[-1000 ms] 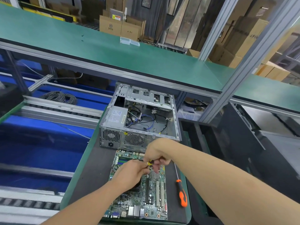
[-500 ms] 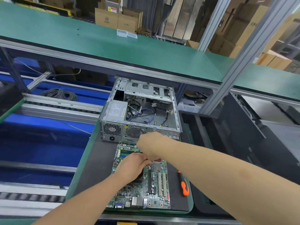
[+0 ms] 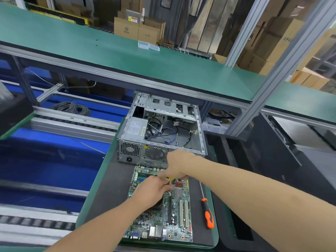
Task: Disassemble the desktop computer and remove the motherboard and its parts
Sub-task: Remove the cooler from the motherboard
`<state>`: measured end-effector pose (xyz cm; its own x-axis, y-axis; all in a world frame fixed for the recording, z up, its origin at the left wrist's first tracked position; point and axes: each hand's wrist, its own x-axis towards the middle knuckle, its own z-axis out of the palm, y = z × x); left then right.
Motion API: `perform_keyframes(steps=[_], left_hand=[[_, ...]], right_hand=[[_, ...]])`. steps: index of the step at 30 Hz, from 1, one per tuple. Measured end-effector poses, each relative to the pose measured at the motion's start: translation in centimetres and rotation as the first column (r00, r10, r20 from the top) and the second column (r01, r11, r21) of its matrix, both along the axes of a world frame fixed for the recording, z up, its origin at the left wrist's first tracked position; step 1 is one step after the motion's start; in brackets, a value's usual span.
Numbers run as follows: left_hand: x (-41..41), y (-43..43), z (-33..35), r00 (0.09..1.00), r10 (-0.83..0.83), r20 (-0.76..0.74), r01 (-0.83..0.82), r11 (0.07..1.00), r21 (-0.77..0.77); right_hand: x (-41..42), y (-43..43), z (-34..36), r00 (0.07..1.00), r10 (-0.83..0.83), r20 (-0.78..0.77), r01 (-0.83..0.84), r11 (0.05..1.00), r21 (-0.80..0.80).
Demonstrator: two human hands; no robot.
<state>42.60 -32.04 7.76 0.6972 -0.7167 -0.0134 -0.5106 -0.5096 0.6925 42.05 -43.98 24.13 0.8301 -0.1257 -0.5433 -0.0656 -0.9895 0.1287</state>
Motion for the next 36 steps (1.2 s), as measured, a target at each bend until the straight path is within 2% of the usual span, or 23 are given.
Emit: perform_keyframes(steps=[1, 3, 5, 7, 10, 13, 16, 18, 20, 22, 24, 26, 27, 29, 31, 32, 34, 35, 36], left_hand=[[0.1, 0.0, -0.1, 1.0, 0.007, 0.002, -0.007, 1.0, -0.008], [0.1, 0.0, -0.2, 1.0, 0.007, 0.019, -0.006, 1.0, -0.023], [0.2, 0.1, -0.3, 0.999, -0.001, 0.049, 0.003, 0.999, -0.038], [0.2, 0.0, -0.3, 0.997, 0.0, 0.077, 0.003, 0.999, -0.036], [0.1, -0.1, -0.4, 0.994, -0.009, 0.104, 0.012, 0.999, -0.037], [0.0, -0.2, -0.5, 0.996, -0.014, 0.086, 0.018, 0.999, -0.045], [0.1, -0.2, -0.8, 0.996, -0.027, 0.087, 0.029, 0.999, -0.015], [0.3, -0.2, -0.9, 0.995, -0.026, 0.092, 0.025, 1.0, 0.012], [0.4, -0.2, -1.1, 0.995, -0.022, 0.095, 0.02, 1.0, 0.023], [0.4, -0.2, -1.4, 0.997, -0.01, 0.075, 0.005, 0.998, 0.062], [0.2, -0.1, -1.6, 0.998, 0.008, 0.062, -0.017, 0.99, 0.139], [0.2, 0.0, -1.5, 0.999, 0.005, 0.051, -0.012, 0.988, 0.151], [0.1, 0.0, -1.3, 0.999, 0.001, 0.045, -0.007, 0.99, 0.139], [0.2, 0.1, -0.4, 0.999, -0.01, 0.044, 0.006, 0.995, 0.102], [0.4, 0.2, 0.1, 0.999, -0.03, 0.038, 0.028, 0.998, 0.056], [0.3, 0.2, 0.2, 0.999, -0.041, 0.022, 0.04, 0.999, 0.025], [0.3, 0.4, 0.3, 0.999, -0.048, 0.006, 0.048, 0.999, -0.021], [0.3, 0.4, 0.3, 0.999, -0.053, 0.009, 0.053, 0.998, -0.026], [0.3, 0.4, 0.4, 0.998, -0.064, 0.018, 0.064, 0.998, -0.025]], right_hand=[[0.5, 0.2, 0.1, 0.975, -0.197, -0.105, 0.204, 0.977, 0.06], [1.4, 0.7, 0.1, 0.849, -0.372, -0.374, 0.411, 0.911, 0.027], [2.2, 0.7, -0.7, 0.761, -0.409, -0.505, 0.464, 0.886, -0.018], [2.6, 0.6, -1.1, 0.744, -0.411, -0.527, 0.469, 0.883, -0.027], [2.5, 0.4, -0.7, 0.826, -0.244, -0.509, 0.255, 0.966, -0.05], [2.0, 0.1, -0.3, 0.903, -0.002, -0.43, -0.044, 0.994, -0.099], [0.9, -0.2, 0.0, 0.893, 0.322, -0.313, -0.397, 0.893, -0.213], [0.2, -0.4, 0.2, 0.885, 0.406, -0.226, -0.451, 0.868, -0.206], [-0.4, 0.0, 0.2, 0.831, 0.533, -0.161, -0.557, 0.8, -0.225], [-0.9, 1.1, -0.1, 0.676, 0.722, -0.148, -0.729, 0.624, -0.28], [-1.0, 2.3, -0.9, 0.513, 0.84, -0.176, -0.838, 0.445, -0.316], [-0.7, 3.0, -1.4, 0.434, 0.875, -0.212, -0.868, 0.344, -0.357], [-0.4, 3.0, -1.4, 0.432, 0.877, -0.209, -0.864, 0.336, -0.374], [-0.3, 2.6, -1.0, 0.494, 0.852, -0.176, -0.839, 0.413, -0.353], [-0.1, 1.7, -0.4, 0.637, 0.76, -0.125, -0.755, 0.583, -0.3], [-0.2, 1.4, 0.2, 0.743, 0.662, -0.101, -0.661, 0.7, -0.271], [0.0, 0.8, 0.9, 0.948, 0.306, -0.09, -0.317, 0.937, -0.148], [0.3, 0.8, 0.9, 0.984, 0.097, -0.15, -0.111, 0.99, -0.085], [0.5, 1.0, 1.0, 0.971, -0.051, -0.233, 0.038, 0.997, -0.063]])
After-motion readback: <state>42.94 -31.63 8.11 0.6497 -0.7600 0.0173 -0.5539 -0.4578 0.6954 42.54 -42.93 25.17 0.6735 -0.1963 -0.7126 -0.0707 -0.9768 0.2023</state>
